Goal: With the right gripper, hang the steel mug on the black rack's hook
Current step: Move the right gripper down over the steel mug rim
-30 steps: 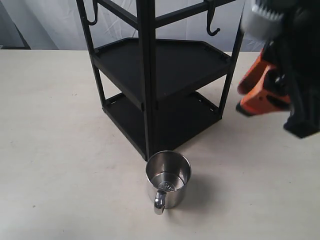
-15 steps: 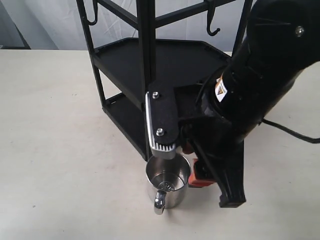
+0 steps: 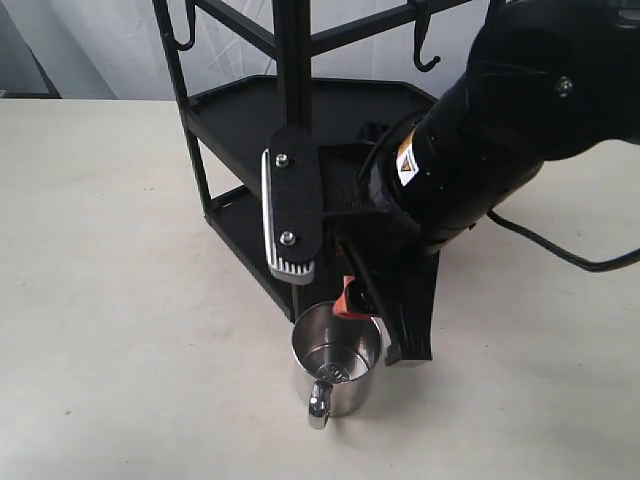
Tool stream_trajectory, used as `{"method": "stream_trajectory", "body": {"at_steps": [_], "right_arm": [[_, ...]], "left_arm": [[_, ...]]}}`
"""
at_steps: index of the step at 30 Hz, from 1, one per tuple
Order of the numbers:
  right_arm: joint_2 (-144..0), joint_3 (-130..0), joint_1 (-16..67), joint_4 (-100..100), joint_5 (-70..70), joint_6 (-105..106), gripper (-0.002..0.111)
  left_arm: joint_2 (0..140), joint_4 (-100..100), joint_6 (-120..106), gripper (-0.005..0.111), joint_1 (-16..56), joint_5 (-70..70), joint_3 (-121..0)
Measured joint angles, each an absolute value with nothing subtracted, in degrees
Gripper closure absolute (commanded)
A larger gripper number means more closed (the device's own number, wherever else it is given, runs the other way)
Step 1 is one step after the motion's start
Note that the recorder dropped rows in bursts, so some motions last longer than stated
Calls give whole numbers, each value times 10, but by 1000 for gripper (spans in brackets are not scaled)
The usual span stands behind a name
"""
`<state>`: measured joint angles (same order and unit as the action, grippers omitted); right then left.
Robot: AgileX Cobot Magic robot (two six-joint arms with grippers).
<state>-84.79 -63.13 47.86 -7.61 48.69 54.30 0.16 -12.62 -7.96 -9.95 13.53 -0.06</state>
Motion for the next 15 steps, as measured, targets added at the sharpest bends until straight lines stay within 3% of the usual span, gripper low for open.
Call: {"method": "stream_trajectory", "body": {"at_steps": [15], "right_arm": [[-896, -631, 480, -54, 547, 593, 52]], "left_arm": [[2, -120, -80, 105, -100, 135, -1]]}}
